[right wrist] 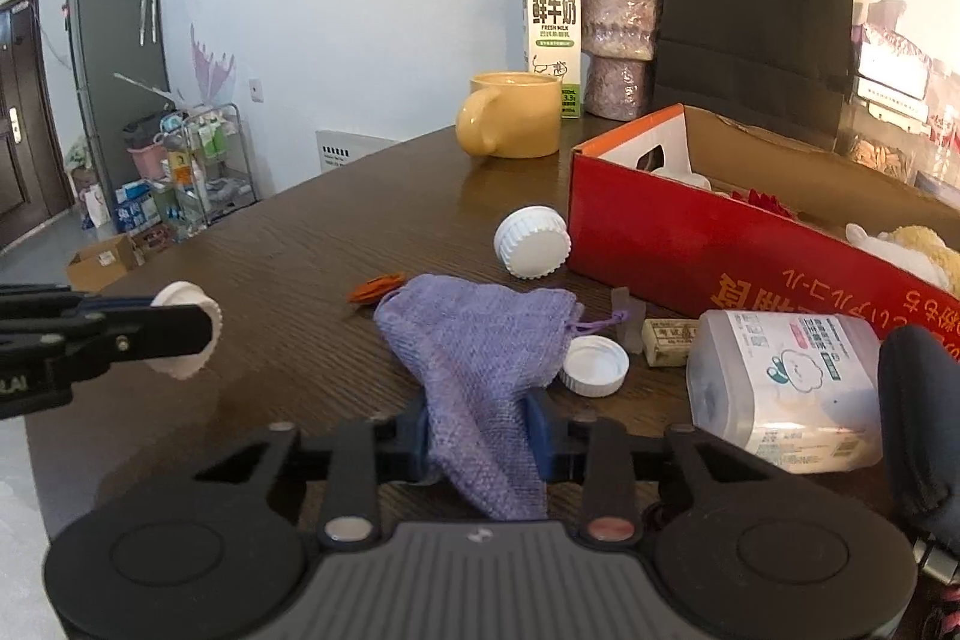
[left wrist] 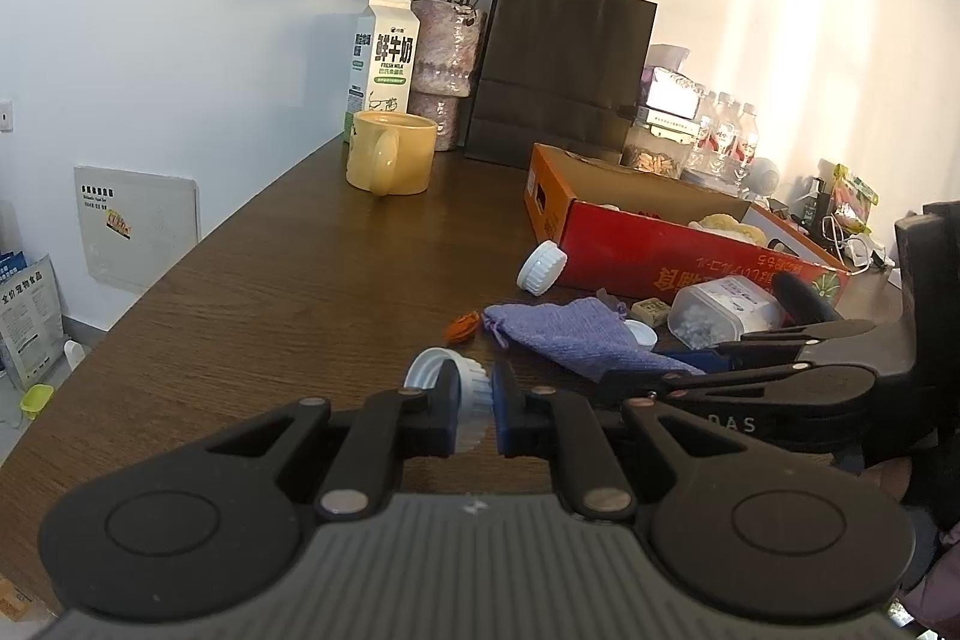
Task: Organize objects
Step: 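Grasp the purple cloth bag with the right gripper and lift it, then carry the bottle cap and purple bag over the box with both grippers, then open both grippers to drop the cap and purple bag into the box, then move both grippers back toward the remaining items on the table, then reach the open right gripper toward the white round charger with cable, then close the right gripper on the charger's coiled black cable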
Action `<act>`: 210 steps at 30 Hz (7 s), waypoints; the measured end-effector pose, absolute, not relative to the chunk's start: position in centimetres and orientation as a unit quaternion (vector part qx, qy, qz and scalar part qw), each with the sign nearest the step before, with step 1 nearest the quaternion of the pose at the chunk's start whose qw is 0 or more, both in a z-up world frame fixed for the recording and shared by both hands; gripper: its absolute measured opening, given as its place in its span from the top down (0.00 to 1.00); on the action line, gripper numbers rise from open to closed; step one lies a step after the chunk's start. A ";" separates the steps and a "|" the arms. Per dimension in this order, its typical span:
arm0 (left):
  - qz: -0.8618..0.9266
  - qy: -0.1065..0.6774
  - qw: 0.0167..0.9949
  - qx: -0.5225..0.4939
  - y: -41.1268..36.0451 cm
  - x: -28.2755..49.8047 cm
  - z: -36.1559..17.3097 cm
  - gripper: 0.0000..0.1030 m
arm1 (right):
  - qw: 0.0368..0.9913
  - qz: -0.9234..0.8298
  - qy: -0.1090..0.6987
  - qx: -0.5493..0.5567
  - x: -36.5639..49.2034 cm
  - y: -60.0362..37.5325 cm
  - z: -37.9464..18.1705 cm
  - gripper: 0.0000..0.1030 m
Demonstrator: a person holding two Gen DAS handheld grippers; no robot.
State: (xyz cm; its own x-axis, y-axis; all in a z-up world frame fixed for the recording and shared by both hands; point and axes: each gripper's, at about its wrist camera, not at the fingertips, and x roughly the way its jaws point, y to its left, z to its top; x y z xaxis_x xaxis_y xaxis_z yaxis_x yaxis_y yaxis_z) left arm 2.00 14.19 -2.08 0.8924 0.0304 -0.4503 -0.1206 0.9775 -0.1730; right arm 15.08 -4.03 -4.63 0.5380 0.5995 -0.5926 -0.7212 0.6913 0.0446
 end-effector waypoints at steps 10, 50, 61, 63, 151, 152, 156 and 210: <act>0.037 0.231 0.968 -0.093 13.5 2.2 -1.8 0.88 | 0.871 0.395 0.278 -0.089 14.6 -5.3 -4.2 0.83; -0.083 0.123 0.987 -0.064 1.4 22.8 6.9 0.88 | 0.947 0.284 0.149 -0.028 28.1 -14.6 3.1 0.84; -0.078 0.162 0.981 -0.069 2.4 28.0 4.3 0.88 | 0.946 0.262 0.187 -0.033 32.3 -14.6 1.1 0.84; -0.077 0.164 0.981 -0.070 2.7 28.3 4.2 0.88 | 0.946 0.261 0.192 -0.035 32.6 -14.6 0.8 0.84; 0.018 0.269 0.961 -0.067 8.9 4.8 -0.9 0.00 | 0.931 0.226 0.280 -0.067 11.2 -21.4 -2.9 0.00; 0.016 0.268 0.961 -0.065 8.7 4.7 -0.8 0.00 | 0.930 0.226 0.283 -0.067 11.1 -21.6 -3.1 0.00; 0.005 0.264 0.963 -0.060 7.9 4.9 -0.6 0.00 | 0.929 0.229 0.284 -0.069 10.8 -21.5 -3.3 0.00; -0.053 0.326 0.943 0.024 3.4 11.0 -4.9 0.01 | 0.877 0.348 0.331 -0.016 17.0 -15.6 -4.8 0.54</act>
